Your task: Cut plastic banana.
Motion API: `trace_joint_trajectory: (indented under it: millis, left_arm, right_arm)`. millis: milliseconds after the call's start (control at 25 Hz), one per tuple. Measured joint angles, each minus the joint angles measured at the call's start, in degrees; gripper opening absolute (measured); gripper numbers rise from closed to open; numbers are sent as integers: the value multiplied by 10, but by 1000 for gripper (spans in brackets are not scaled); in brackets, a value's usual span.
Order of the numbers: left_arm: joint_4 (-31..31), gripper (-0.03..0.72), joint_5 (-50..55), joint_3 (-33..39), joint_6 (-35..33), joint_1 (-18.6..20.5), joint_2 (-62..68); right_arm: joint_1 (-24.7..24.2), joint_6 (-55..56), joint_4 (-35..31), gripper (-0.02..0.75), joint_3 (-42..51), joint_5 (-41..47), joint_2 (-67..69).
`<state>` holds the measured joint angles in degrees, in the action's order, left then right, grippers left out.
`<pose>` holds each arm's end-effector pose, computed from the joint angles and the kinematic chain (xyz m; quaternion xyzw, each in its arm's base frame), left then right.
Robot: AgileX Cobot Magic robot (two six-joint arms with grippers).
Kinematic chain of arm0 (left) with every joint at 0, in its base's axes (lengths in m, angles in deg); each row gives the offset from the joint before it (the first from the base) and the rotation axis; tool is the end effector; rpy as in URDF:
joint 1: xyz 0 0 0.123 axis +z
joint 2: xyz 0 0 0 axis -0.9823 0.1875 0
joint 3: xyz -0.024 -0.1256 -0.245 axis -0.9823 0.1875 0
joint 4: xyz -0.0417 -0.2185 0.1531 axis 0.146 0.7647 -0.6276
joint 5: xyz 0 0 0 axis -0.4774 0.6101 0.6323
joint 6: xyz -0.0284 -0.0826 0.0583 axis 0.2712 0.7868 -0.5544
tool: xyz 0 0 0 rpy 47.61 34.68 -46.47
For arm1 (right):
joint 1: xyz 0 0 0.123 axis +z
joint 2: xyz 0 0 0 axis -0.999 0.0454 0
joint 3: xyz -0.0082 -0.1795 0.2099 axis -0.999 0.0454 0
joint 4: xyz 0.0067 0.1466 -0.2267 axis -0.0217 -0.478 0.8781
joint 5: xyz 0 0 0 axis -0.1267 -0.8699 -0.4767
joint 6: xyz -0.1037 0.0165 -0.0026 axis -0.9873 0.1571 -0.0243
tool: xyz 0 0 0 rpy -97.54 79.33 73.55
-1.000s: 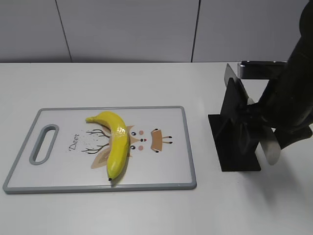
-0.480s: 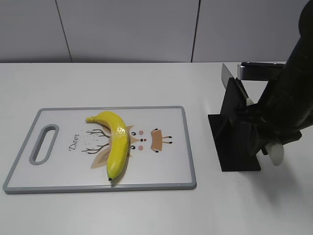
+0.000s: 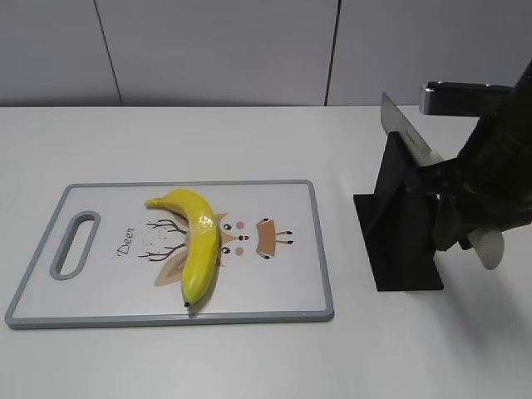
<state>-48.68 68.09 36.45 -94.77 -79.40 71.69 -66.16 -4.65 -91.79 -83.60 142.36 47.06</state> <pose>0.0355 -0.0090 0.2842 0.0847 0.8460 0.0007 0.5265 0.2757 0.1183 0.1994 -0.0406 0.9951 0.0712 0.0550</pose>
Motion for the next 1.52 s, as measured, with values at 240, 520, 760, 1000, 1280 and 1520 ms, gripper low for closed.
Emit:
trace_joint_trajectory:
  millis: [240,520,760,1000,1280,1520]
  left_arm:
    - [0,490,0,0,0,0,0]
    - [0,490,0,0,0,0,0]
    - [-1,490,-1,0,0,0,1]
    - [6,507,-60,-25,-61,0,55]
    - [90,570,-155,-62,-146,0,209]
    - [166,574,-204,-131,-295,-2,344]
  right_arm:
    - [0,-2,21,169,0,1,-53]
    - [0,-1,24,167,-22,5,-108]
    - [0,-66,24,167,-56,9,-121]
    - [0,-230,24,167,-96,29,-111]
    - [0,-376,-3,167,-175,56,-44]
    - [0,-508,-44,167,-230,67,20]
